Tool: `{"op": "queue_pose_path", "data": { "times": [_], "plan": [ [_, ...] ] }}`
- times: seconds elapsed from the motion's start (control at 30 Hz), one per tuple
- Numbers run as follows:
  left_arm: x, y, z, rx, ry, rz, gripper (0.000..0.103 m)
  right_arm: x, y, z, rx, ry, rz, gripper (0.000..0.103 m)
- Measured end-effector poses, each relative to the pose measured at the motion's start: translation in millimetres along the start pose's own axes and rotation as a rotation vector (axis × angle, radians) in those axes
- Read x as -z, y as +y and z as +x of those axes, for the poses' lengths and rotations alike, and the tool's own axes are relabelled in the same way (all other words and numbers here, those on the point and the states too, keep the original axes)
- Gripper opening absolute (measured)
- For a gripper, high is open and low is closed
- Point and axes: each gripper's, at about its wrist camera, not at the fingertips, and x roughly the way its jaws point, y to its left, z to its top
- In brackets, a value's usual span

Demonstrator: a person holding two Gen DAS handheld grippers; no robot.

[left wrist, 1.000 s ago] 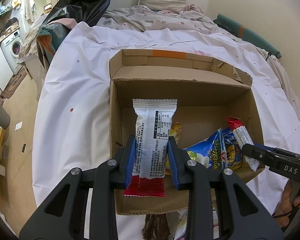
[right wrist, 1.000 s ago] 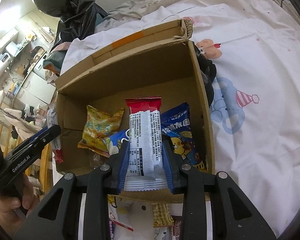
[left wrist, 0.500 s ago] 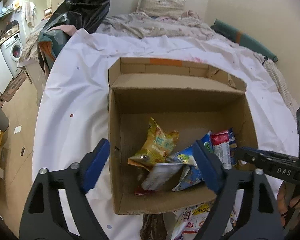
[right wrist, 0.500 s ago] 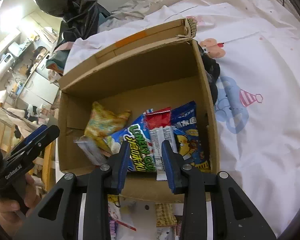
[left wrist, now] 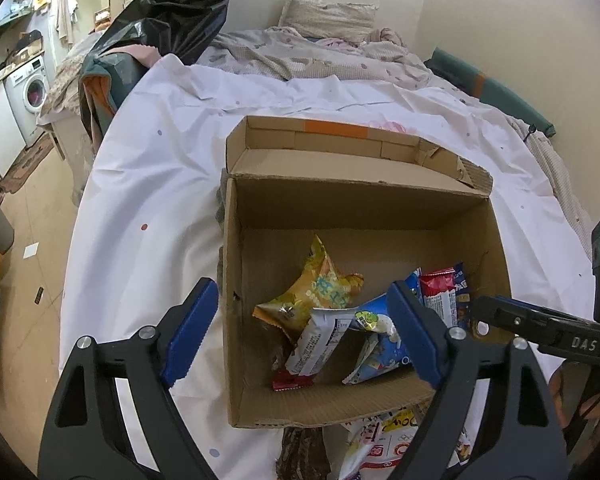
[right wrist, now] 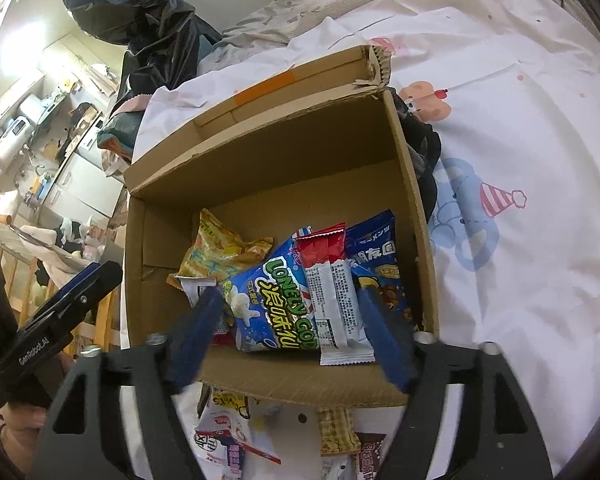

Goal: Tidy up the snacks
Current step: 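Withdraw both open tools from the box toward the snacks beside it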

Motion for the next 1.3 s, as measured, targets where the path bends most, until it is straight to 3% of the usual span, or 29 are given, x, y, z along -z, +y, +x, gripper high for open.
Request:
{"op": "queue_pose_path", "data": {
  "times": [0.2, 0.63, 0.93, 1.1, 1.3],
  "plan": [
    [3.1, 4.5, -9.4, -0.010, -0.010, -0.017, 0.084, 3.5, 12.0, -14.8, -0.008, -0.058, -0.033, 0.091],
    [22.6, 12.5, -40.3, -0.032, -0.009, -0.005, 0.084, 26.3, 4.3, -45.8, -0.016, -0.085, 0.017, 0.091],
    [47.4, 12.1, -61.5, -0.034, -0.009, 0.026, 0.084, 47.0, -1.0, -51.8, -0.021, -0.066, 0.053, 0.091],
    [58.8, 20.0, -67.2, -0.014, 0.012, 0.001, 0.084, 58.3, 0.6, -51.9, -0.016, -0.050, 0.032, 0.091],
    [71.3, 32.5, -66.6, -0.053, 0.048, -0.055, 0.084, 69.2, 2.4, -50.0, -0.022, -0.028, 0.031, 0.091]
  ]
}}
